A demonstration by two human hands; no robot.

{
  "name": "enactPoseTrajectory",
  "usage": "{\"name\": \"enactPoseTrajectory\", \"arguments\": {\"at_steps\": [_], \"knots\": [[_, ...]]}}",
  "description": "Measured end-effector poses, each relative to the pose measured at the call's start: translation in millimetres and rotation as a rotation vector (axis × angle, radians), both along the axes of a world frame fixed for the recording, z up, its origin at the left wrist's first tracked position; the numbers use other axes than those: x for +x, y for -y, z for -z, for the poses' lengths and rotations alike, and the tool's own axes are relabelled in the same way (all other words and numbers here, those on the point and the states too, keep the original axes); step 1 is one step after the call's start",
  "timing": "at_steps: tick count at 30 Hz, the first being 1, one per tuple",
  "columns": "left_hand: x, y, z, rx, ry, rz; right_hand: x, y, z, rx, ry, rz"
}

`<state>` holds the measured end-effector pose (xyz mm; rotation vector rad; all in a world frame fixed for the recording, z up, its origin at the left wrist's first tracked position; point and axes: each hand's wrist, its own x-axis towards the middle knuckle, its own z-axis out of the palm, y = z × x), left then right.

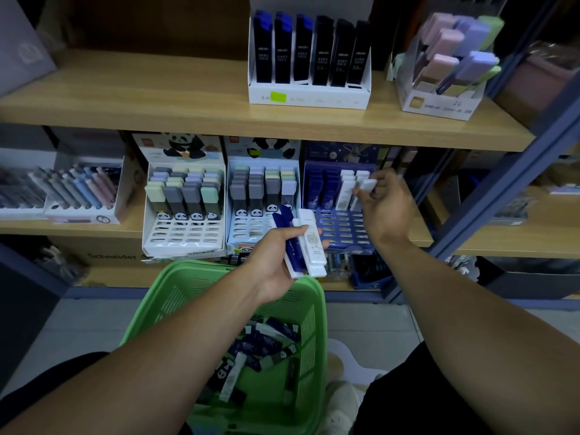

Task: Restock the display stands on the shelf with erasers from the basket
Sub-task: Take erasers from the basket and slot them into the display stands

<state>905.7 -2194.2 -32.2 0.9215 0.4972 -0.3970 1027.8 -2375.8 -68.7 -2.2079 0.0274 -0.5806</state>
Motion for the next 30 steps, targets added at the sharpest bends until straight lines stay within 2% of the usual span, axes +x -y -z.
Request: {"name": "enactPoseTrajectory", "arguments": {"at_steps": [7, 13, 20, 26, 30], "knots": [[0, -5, -2, -0.005, 0.000, -0.003, 7, 7, -2, -0.095, -0.042, -0.016], [1, -4, -1, -0.019, 0.008, -0.020, 11, 5, -11, -0.254, -0.080, -0.037], [1, -3, 1, -0.012, 0.010, -0.012, 3, 2, -14, -0.146, -0.084, 0.068], [0, -5, 1, -0.019, 0.011, -0.014, 2, 8, -21, -0.244, -0.112, 0.155], [-1, -5, -1, -0.006, 0.010, -0.003, -2, 6, -20, -0.229, -0.168, 0.117]]}}
